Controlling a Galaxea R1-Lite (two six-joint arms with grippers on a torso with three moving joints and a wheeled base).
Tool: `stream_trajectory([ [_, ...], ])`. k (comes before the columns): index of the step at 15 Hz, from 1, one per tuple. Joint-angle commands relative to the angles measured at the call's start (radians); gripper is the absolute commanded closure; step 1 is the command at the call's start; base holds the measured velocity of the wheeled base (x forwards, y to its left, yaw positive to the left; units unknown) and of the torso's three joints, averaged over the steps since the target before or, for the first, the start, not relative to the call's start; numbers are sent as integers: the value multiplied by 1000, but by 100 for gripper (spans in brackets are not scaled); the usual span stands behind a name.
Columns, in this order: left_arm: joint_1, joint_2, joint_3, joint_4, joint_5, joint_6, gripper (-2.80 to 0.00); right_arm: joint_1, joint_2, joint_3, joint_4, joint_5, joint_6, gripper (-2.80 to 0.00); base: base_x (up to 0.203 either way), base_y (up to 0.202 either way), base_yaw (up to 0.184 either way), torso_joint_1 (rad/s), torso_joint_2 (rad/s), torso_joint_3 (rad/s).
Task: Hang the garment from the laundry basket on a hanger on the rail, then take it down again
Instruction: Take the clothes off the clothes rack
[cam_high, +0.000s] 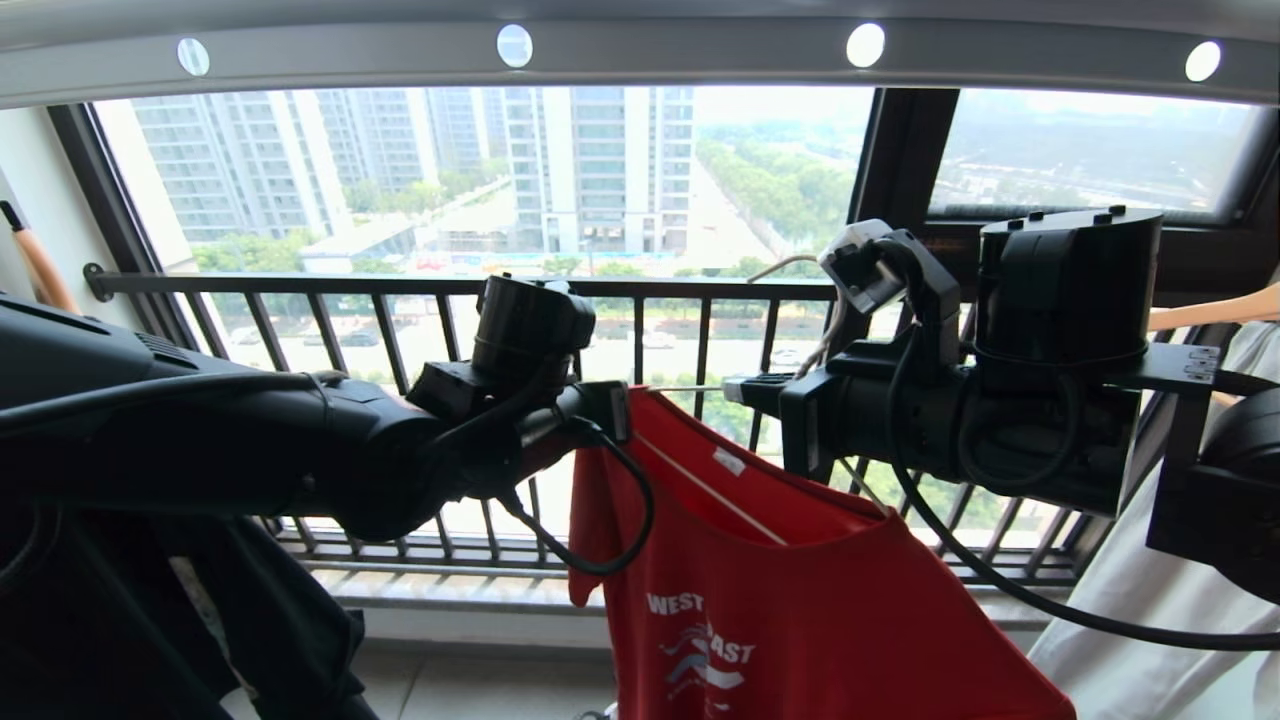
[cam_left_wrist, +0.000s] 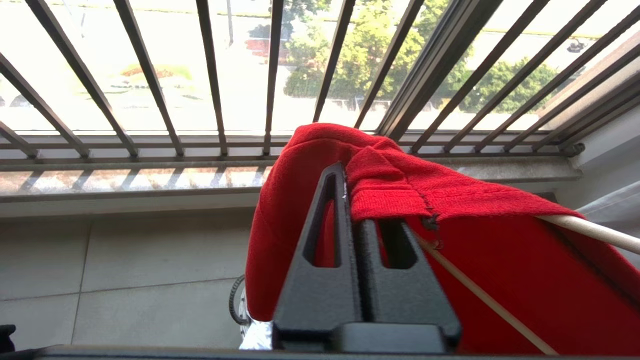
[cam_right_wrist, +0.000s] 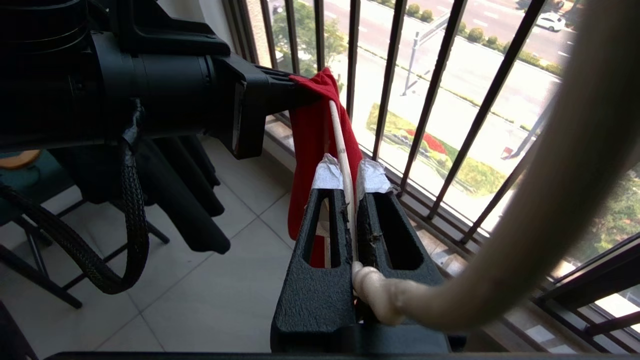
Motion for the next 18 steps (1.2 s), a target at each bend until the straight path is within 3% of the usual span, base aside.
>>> stream_trajectory([
  [1,0,-24,0,-2,2,-3,0,-3,17,-3,-3,-3,0,0,0,0,0,0,0,0],
  [6,62,-26,-33,0,-1,-6,0,-10,27,-6,-4,-3,0,0,0,0,0,0,0,0],
  [14,147,116,-103,0,0,-11,0,-12,34,-2,0,-3,-3,0,0,0,0,0,0,0],
  [18,163,208,-189,1,-1,-113,0,-10,34,-1,-3,-2,-3,0,0,0,0,0,0,0],
])
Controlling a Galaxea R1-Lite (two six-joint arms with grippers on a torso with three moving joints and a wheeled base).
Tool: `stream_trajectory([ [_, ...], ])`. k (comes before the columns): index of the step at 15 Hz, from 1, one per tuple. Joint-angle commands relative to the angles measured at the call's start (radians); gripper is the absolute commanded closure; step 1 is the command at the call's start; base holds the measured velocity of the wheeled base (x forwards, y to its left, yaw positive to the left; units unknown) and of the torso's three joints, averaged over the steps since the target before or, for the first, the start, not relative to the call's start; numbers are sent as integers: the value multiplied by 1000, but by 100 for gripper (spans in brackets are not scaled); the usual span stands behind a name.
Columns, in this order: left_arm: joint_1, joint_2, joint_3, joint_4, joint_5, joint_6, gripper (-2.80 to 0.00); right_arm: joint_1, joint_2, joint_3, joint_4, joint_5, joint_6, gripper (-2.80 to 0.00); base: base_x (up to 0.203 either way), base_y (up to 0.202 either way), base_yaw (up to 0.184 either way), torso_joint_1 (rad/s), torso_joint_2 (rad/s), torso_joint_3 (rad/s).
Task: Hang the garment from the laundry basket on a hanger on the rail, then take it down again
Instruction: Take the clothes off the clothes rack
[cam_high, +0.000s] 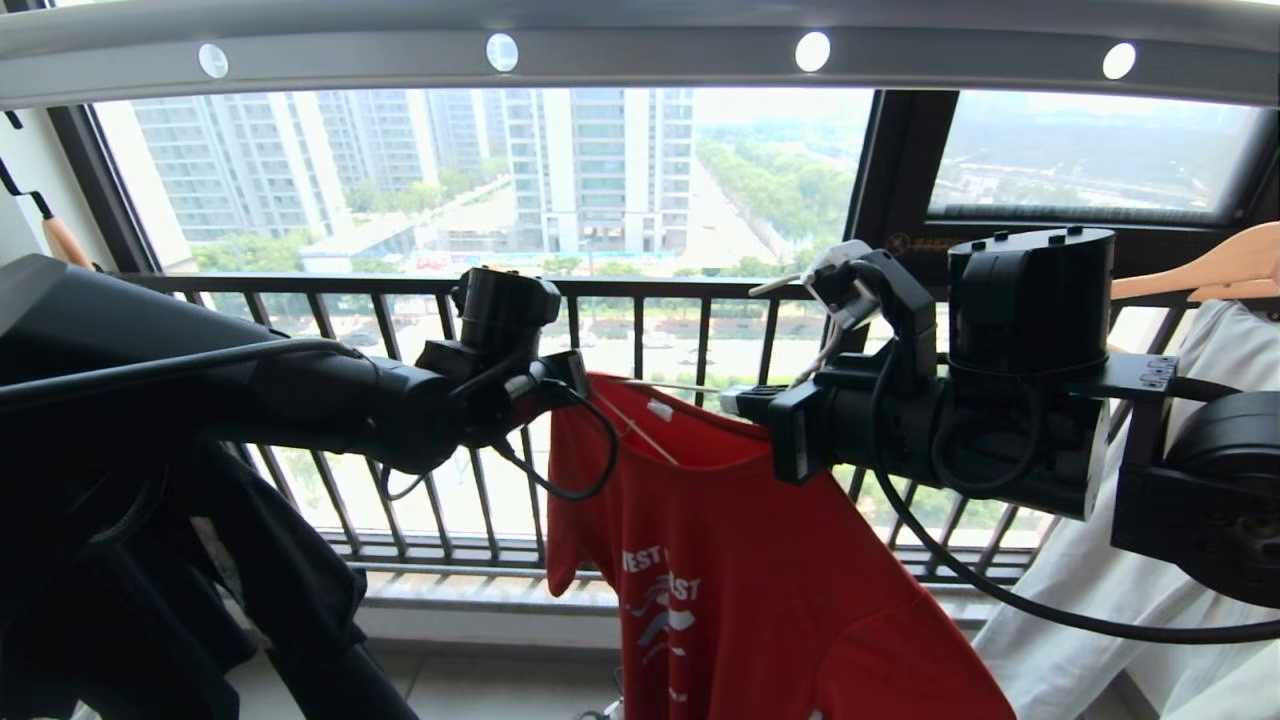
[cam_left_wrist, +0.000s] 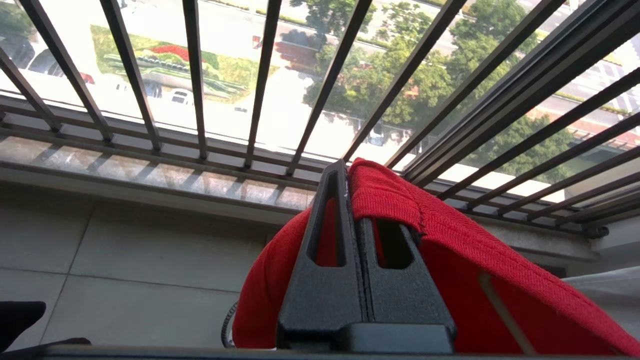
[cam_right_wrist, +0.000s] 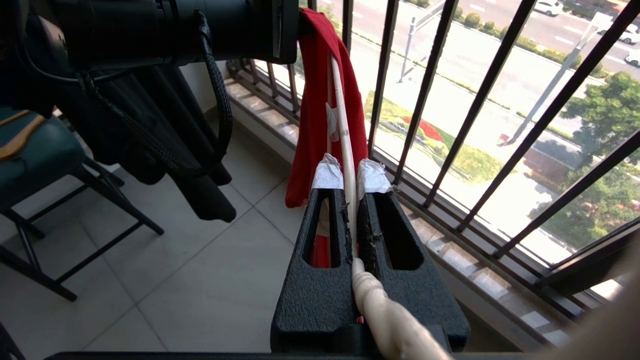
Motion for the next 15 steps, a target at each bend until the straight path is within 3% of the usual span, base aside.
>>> stream_trajectory([
  [1,2,50,-15,0,0,-25,0,-1,2,-4,-6,2,1,0,0,0,0,0,0,0],
  [4,-6,25,17,1,-31,-25,0,-1,2,-6,-6,2,4,0,0,0,0,0,0,0],
  [6,-9,-4,51,1,-92,-23,0,-1,2,-7,-6,0,4,0,0,0,0,0,0,0],
  [8,-13,-63,104,0,-204,-23,0,-1,3,-9,-7,2,6,0,0,0,0,0,0,0],
  [12,-51,-79,129,8,-221,-17,0,-4,60,-12,-98,-22,9,0,0,0,0,0,0,0],
  [15,-96,-98,166,5,-219,17,0,-5,126,-13,-270,-132,9,0,0,0,0,0,0,0],
])
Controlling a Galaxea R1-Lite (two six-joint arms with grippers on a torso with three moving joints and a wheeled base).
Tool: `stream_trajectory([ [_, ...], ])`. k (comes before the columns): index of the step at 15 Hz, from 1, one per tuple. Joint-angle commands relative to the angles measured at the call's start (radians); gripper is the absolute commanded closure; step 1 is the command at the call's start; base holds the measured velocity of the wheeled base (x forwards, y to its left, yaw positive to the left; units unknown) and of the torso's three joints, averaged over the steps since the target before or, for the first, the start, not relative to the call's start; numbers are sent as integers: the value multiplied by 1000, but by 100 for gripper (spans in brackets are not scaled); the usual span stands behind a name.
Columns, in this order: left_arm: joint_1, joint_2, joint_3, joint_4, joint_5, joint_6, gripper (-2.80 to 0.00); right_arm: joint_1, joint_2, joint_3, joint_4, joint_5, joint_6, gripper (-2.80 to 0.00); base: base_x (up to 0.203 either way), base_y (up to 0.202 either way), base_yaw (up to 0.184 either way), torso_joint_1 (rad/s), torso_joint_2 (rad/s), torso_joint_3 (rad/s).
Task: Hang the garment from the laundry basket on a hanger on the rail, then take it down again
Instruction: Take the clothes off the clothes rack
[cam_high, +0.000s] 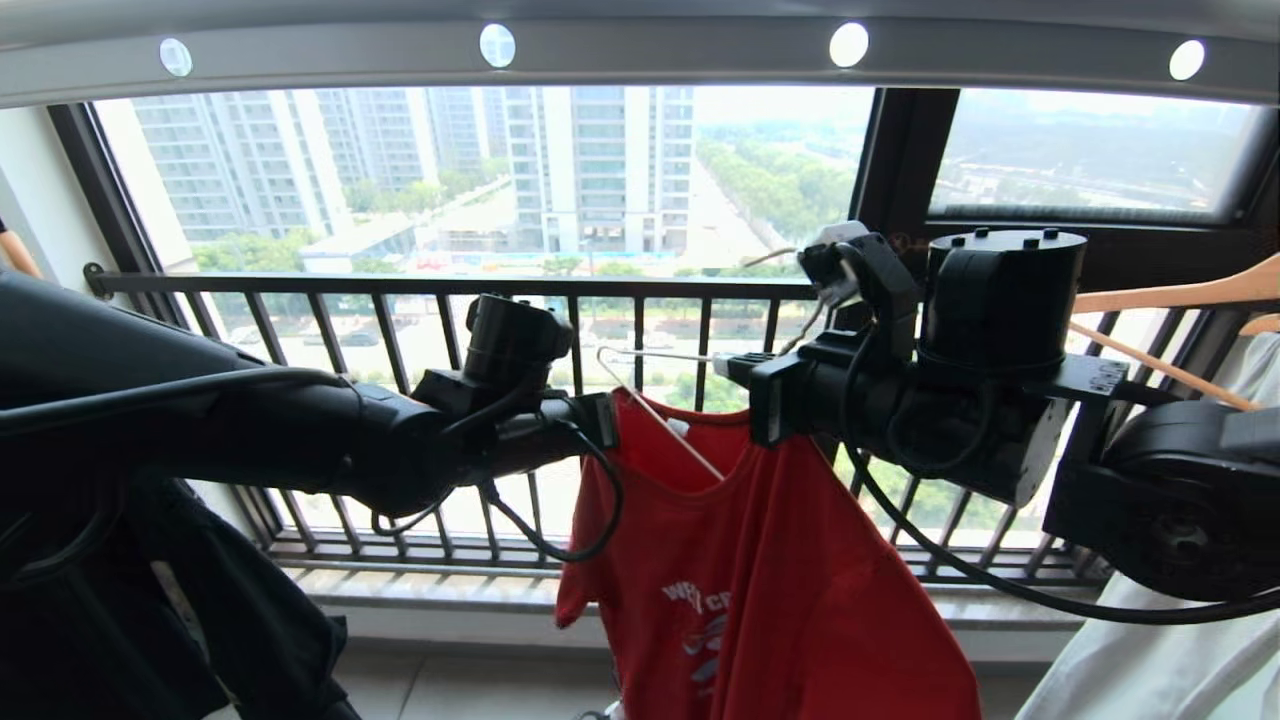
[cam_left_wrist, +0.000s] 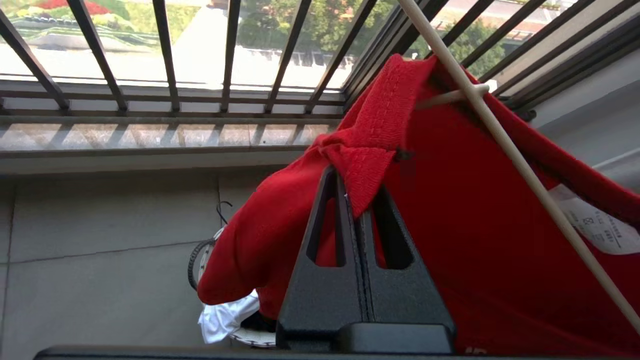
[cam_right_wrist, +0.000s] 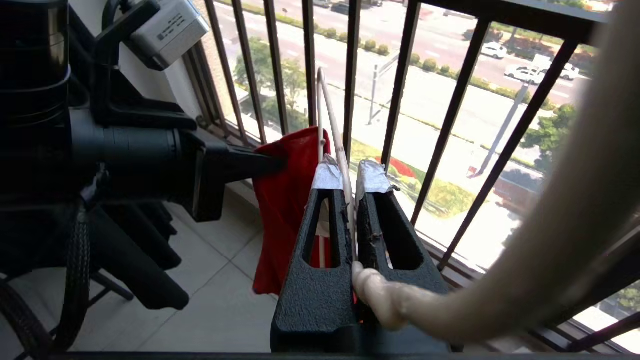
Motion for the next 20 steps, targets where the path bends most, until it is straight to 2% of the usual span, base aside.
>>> stream_trajectory([
  [1,-28,-29,24,-6,1,17,0,-1,62,-1,-129,-56,0,0,0,0,0,0,0,0],
  [5,-63,-98,49,2,2,19,0,1,84,3,-263,-95,9,0,0,0,0,0,0,0],
  [6,-69,-94,50,3,4,20,0,1,84,3,-271,-96,39,0,0,0,0,0,0,0],
  [7,-68,-84,47,1,6,19,0,1,80,2,-270,-95,67,0,0,0,0,0,0,0],
  [9,-63,-70,23,-7,75,18,0,1,78,2,-269,-95,78,0,0,0,0,0,0,0],
  [10,-64,-79,25,-5,87,20,0,1,80,2,-272,-93,80,0,0,0,0,0,0,0],
  [12,-84,-87,48,3,86,37,0,1,80,0,-274,-93,92,0,0,0,0,0,0,0],
  [14,-106,-80,86,3,84,105,0,1,79,-9,-274,-95,107,0,0,0,0,0,0,0],
  [17,-180,-78,114,31,75,114,0,1,68,-11,-272,-95,116,0,0,0,0,0,0,0],
  [20,-187,-57,110,51,80,117,0,1,65,-14,-269,-96,129,0,0,0,0,0,0,0],
])
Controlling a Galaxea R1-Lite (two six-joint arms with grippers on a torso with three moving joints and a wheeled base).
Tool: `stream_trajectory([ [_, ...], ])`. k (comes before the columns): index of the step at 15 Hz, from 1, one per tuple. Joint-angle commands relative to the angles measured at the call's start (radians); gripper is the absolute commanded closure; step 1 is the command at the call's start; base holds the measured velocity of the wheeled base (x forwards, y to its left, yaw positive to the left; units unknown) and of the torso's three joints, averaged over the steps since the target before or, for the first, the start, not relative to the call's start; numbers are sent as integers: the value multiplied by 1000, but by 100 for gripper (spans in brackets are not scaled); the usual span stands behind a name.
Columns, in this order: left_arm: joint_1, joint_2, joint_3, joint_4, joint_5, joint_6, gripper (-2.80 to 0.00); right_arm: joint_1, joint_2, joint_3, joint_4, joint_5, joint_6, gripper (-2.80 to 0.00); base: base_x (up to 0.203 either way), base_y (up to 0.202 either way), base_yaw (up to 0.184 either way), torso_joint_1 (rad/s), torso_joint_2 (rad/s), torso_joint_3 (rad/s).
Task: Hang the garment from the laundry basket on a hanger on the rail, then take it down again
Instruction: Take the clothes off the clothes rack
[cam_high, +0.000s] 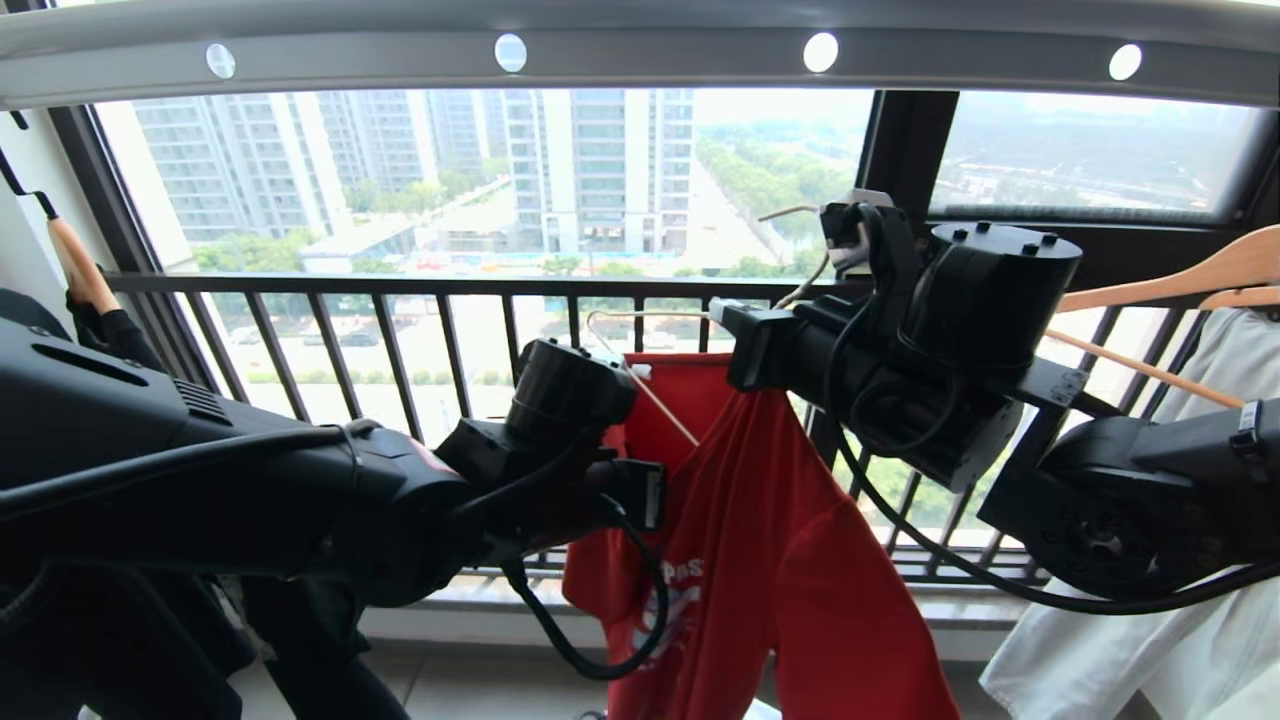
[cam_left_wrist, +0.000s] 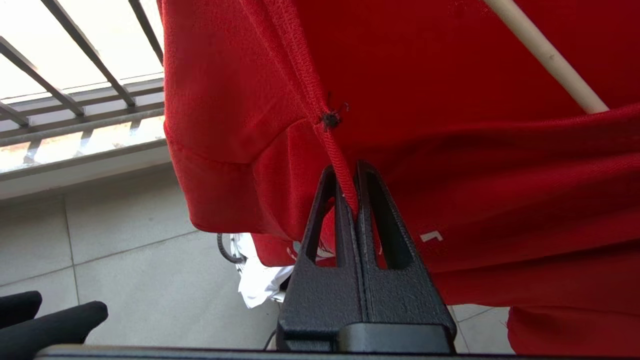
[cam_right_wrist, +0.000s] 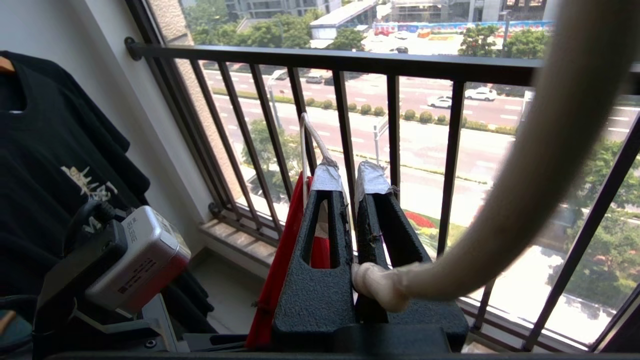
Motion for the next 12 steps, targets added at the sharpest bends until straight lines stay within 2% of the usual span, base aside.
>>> stream_trajectory([
  [1,15,36,-19,-5,4,-4,0,0,3,-7,-8,-2,3,0,0,0,0,0,0,0],
  [3,60,82,-61,-6,11,-14,0,-1,8,-8,-9,-2,29,0,0,0,0,0,0,0],
  [5,158,130,-158,0,58,-48,0,-3,-1,-7,-2,-2,41,0,0,0,0,0,0,0],
  [8,292,73,-209,0,80,-56,0,-2,4,-6,20,-4,39,0,0,0,0,0,0,0],
  [10,328,30,-227,-5,84,-54,0,-2,5,-7,27,-4,37,0,0,0,0,0,0,0],
  [12,331,33,-232,-9,97,-57,0,-2,2,-4,28,-4,35,0,0,0,0,0,0,0],
])
